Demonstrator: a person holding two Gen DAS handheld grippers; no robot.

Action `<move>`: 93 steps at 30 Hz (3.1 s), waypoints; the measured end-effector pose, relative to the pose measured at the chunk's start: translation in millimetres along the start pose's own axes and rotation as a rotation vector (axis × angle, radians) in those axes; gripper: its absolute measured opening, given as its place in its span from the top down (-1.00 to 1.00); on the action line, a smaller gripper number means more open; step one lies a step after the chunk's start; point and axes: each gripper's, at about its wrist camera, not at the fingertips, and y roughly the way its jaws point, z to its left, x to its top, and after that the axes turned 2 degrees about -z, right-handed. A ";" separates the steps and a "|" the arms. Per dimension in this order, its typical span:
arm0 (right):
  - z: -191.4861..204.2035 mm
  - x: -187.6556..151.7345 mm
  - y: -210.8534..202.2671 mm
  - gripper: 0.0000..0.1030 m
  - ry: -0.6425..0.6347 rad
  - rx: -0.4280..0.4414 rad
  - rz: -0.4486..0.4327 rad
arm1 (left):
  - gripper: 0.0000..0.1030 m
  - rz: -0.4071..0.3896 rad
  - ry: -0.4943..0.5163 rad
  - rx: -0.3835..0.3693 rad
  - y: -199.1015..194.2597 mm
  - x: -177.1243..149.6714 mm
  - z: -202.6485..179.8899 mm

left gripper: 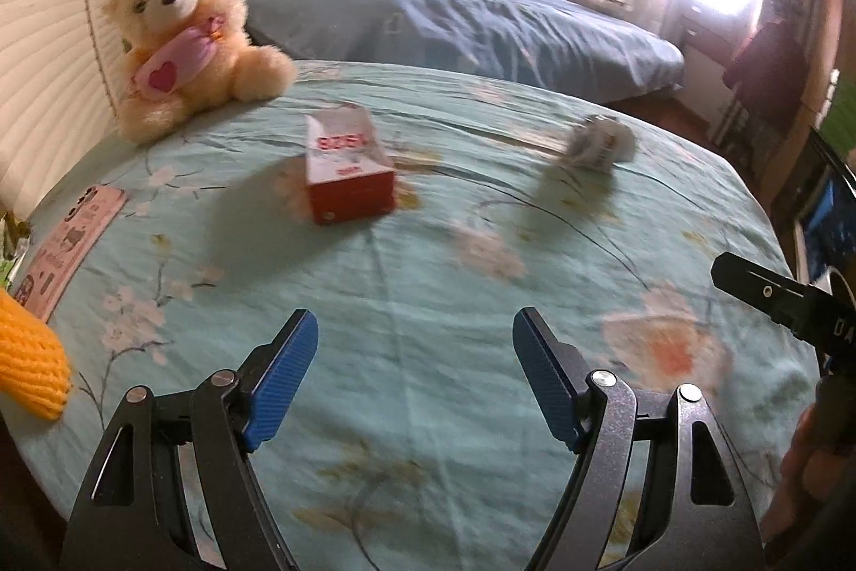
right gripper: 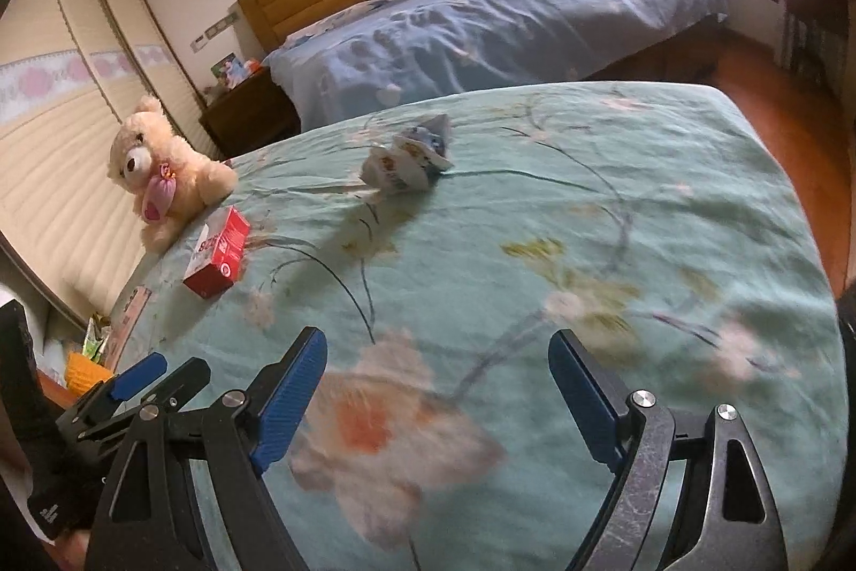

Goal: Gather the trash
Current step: 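Move both open tools back over the bed toward the paper and red box, then grasp the red-white printed box with the left tool while the right tool grasps crumpled paper, then carry the red-white box and crumpled paper over the bin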

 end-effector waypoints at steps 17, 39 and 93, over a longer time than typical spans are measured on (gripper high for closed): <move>29.1 48.5 68.5 -0.68 -0.058 0.004 0.024 | -0.55 -0.004 -0.067 0.081 40.7 37.7 24.1; 24.0 76.4 116.7 0.21 0.004 -0.090 0.010 | 0.02 0.043 -0.083 0.097 80.0 57.5 22.8; -86.1 -64.5 -113.5 0.65 0.149 -0.074 -0.077 | 0.03 0.015 0.395 -0.348 -47.5 -46.5 -188.4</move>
